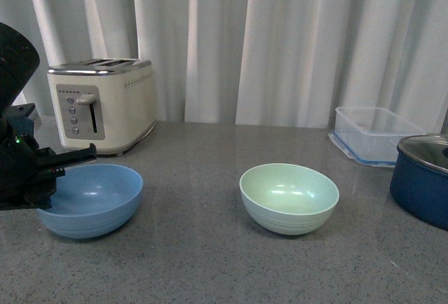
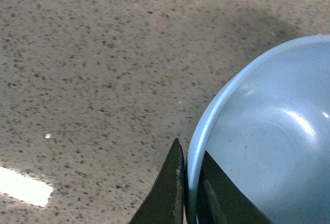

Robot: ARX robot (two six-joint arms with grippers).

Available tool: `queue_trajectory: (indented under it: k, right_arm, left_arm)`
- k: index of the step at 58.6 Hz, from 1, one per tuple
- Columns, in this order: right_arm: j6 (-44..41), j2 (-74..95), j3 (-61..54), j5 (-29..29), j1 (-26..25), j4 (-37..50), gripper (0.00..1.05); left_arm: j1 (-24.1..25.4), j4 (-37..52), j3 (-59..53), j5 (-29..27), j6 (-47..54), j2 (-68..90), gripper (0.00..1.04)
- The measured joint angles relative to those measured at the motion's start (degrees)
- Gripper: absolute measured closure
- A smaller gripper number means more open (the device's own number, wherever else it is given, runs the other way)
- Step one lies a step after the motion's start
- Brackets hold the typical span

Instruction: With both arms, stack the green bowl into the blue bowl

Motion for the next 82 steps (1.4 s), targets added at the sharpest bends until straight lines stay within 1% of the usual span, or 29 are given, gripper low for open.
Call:
queue_trajectory:
  k: [18,34,82]
  right_arm:
    - [0.0,0.0,0.0,0.0,0.0,0.0,0.10]
    - [0.0,0.0,0.0,0.0,0.0,0.0,0.10]
    - [0.0,0.0,0.0,0.0,0.0,0.0,0.10]
  left_arm:
    - [-5.3,-1.7,4.3,1.0,-3.1,-1.0,1.01]
    - [-8.6,-2.1,6.4,0.9,-4.4,0.0,1.01]
    - [-12.2,-1.6,10.2,0.5,-4.3,6.8,1.01]
